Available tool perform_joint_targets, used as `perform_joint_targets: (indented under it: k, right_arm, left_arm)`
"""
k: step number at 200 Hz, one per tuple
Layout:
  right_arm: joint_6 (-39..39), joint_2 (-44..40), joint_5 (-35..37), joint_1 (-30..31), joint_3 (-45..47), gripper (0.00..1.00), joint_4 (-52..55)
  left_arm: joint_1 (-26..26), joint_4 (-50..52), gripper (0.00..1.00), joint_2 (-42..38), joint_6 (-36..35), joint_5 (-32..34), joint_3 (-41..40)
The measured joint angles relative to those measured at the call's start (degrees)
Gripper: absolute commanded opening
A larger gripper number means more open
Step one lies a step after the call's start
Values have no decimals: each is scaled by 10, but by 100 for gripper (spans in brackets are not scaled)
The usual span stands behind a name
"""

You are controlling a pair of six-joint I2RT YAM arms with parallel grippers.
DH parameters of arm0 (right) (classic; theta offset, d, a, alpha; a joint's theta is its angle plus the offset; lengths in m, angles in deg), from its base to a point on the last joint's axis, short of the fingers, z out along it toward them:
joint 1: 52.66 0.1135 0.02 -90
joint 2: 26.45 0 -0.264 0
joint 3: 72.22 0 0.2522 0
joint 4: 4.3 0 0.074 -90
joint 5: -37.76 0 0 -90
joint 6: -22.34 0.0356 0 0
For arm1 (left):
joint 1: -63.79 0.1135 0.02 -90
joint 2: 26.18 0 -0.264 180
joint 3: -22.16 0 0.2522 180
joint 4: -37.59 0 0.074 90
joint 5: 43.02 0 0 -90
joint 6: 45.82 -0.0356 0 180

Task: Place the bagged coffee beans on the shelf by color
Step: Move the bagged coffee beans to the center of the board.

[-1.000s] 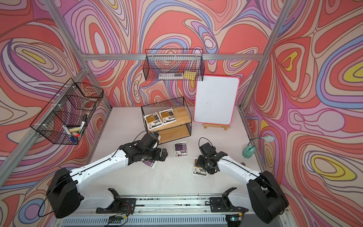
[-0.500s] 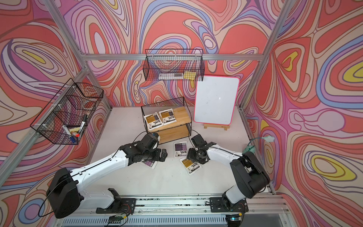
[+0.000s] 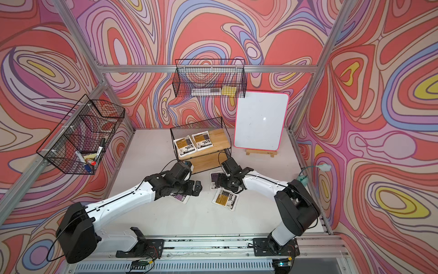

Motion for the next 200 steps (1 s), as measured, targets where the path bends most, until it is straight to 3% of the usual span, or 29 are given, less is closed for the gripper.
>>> perform_joint_targets:
  k: [44,85,140,200]
  right_arm:
    - [14,-108,2,-27,68,73,16]
    - [28,-149,-9,-36,139,73,55]
    - [37,-147,-47,-36,170,73,45]
    - [67,-69,-102,-18,158,72,-51]
  left_arm:
    - [-1,-2,99,2,-9,-13,-9]
    - [-1,-9,99,6,-9,-15,-20]
    - [-1,-10,99,7,-9,-14,-32]
    - [-1,-12,99,7,-9,-8,-41]
